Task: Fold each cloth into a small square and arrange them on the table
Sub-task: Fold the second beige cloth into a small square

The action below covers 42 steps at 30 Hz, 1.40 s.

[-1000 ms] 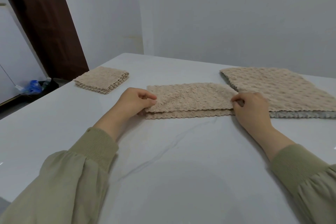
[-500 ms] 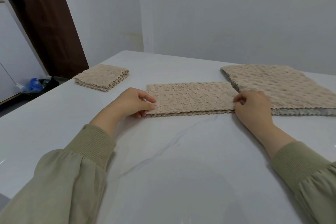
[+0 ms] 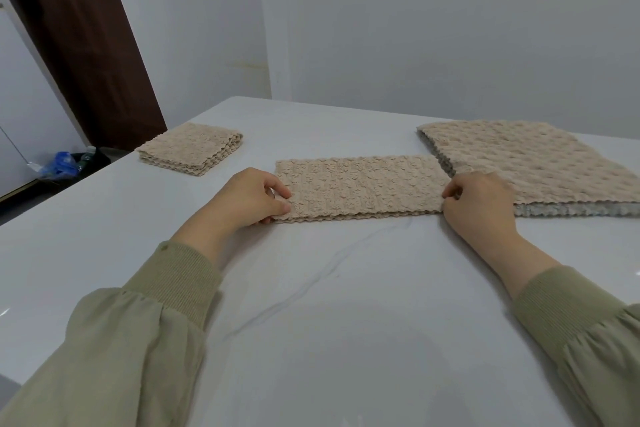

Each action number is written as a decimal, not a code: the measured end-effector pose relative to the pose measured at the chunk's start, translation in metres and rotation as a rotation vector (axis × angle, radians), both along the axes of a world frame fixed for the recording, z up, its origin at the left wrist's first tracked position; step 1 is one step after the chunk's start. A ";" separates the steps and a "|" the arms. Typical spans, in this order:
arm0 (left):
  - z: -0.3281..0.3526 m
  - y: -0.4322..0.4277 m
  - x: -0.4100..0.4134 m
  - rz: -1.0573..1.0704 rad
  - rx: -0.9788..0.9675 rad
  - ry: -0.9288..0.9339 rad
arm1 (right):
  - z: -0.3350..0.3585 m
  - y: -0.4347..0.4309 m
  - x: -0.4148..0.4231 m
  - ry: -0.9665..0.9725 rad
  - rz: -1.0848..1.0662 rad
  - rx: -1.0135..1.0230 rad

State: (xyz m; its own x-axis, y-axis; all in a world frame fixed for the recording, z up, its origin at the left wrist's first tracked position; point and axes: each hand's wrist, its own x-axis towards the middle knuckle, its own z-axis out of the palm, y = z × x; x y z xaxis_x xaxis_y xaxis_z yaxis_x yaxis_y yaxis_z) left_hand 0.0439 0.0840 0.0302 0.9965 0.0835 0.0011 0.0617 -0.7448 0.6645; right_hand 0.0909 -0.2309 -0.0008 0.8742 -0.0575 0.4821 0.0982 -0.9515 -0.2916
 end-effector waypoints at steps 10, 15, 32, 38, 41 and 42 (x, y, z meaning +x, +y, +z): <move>-0.013 -0.032 0.000 -0.314 0.295 -0.333 | -0.007 0.022 -0.006 -0.108 0.513 -0.064; -0.015 -0.031 0.002 -0.298 0.302 -0.369 | -0.003 0.018 -0.007 -0.029 0.533 0.005; 0.015 -0.012 -0.011 -0.309 0.363 -0.051 | 0.000 0.030 -0.017 -0.065 0.555 -0.230; 0.018 -0.012 -0.014 -0.201 0.171 -0.077 | 0.001 0.046 -0.028 -0.164 0.515 -0.162; -0.001 -0.029 0.001 -0.132 0.457 -0.381 | 0.005 0.061 -0.026 -0.184 0.346 -0.099; -0.008 -0.032 0.006 -0.153 0.512 -0.392 | 0.006 0.069 -0.024 -0.173 0.317 -0.085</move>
